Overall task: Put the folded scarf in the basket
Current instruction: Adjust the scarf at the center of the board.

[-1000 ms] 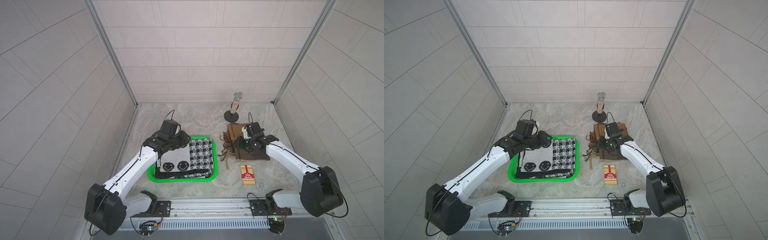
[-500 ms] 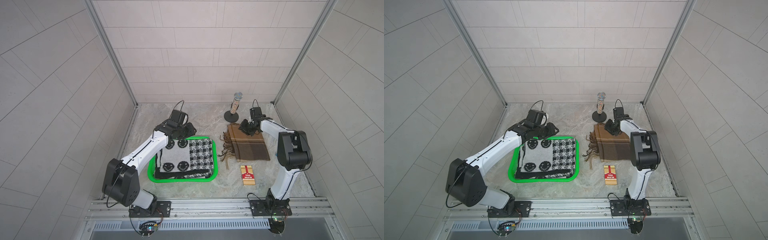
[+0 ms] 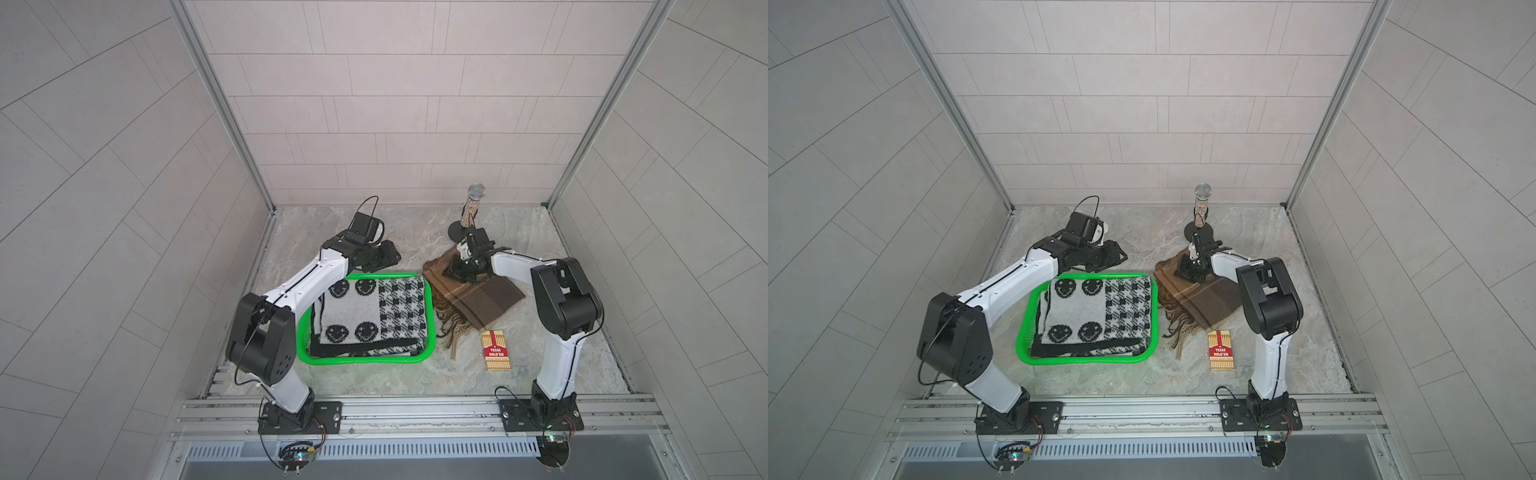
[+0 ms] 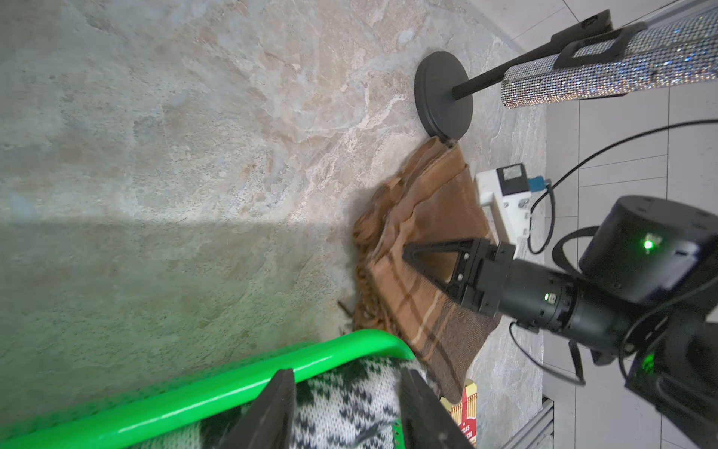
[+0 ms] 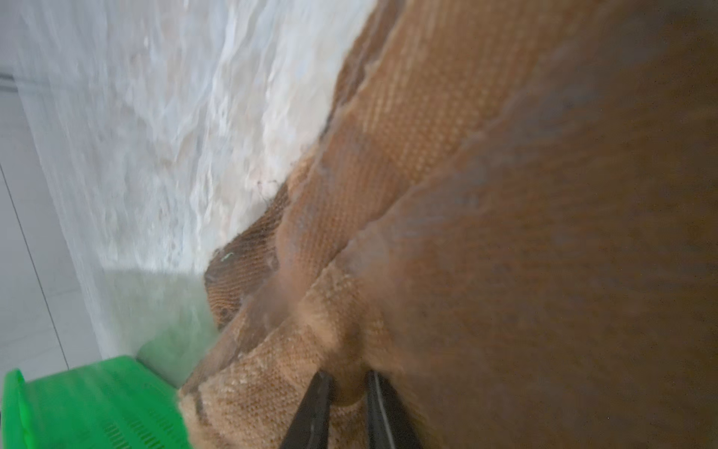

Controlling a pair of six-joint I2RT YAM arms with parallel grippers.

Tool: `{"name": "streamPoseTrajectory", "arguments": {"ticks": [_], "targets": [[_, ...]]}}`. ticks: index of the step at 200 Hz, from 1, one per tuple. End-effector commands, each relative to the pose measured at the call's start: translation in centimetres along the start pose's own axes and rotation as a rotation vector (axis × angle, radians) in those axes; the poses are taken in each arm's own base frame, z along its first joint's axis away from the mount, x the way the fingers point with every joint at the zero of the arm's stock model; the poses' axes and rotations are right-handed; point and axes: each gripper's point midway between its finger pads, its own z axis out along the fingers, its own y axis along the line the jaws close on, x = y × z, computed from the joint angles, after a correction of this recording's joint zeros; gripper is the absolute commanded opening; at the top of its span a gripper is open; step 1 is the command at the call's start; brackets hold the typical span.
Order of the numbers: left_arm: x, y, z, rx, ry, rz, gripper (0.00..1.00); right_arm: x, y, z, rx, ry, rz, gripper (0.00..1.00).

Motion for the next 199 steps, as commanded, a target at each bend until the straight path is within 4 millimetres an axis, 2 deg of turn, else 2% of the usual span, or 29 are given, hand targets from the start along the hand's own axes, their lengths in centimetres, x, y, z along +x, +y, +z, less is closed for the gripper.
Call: {"name": "streamPoseTrajectory", "arguments": {"ticks": [1, 41, 65, 87, 107, 136, 154, 170, 199], "targets": [[-1.2, -1.5, 0.8, 0.039, 0.007, 0.060, 0.50, 1.5, -0.2, -0.2, -0.024, 0.012, -0.005, 0.23], [-2.8, -2.7, 3.9, 0.072, 0.022, 0.144, 0.51, 0.6, 2.4, -3.5, -0.086, -0.066, -0.067, 0.30], [-3.0, -3.8, 6.4, 0.084, 0.056, 0.235, 0.51, -0.1, 2.6, -6.6, -0.068, -0.143, -0.057, 0.39], [-3.0, -4.5, 8.7, 0.105, 0.094, 0.303, 0.52, -0.2, 0.4, -9.7, -0.006, -0.212, 0.019, 0.48], [-2.7, -5.3, 11.0, 0.144, 0.132, 0.342, 0.53, 0.4, -3.0, -12.2, 0.051, -0.266, 0.131, 0.56], [-1.9, -6.4, 14.2, 0.172, 0.190, 0.403, 0.58, 2.8, -8.1, -15.1, 0.119, -0.319, 0.289, 0.63], [-1.0, -6.2, 16.1, 0.152, 0.241, 0.443, 0.60, 4.3, -10.3, -16.4, 0.173, -0.346, 0.343, 0.66], [-0.2, -5.4, 17.6, 0.121, 0.294, 0.463, 0.63, 5.3, -11.3, -17.4, 0.211, -0.377, 0.358, 0.68], [1.1, -4.8, 19.1, 0.116, 0.362, 0.489, 0.68, 6.4, -11.8, -18.2, 0.234, -0.386, 0.358, 0.70]]}}
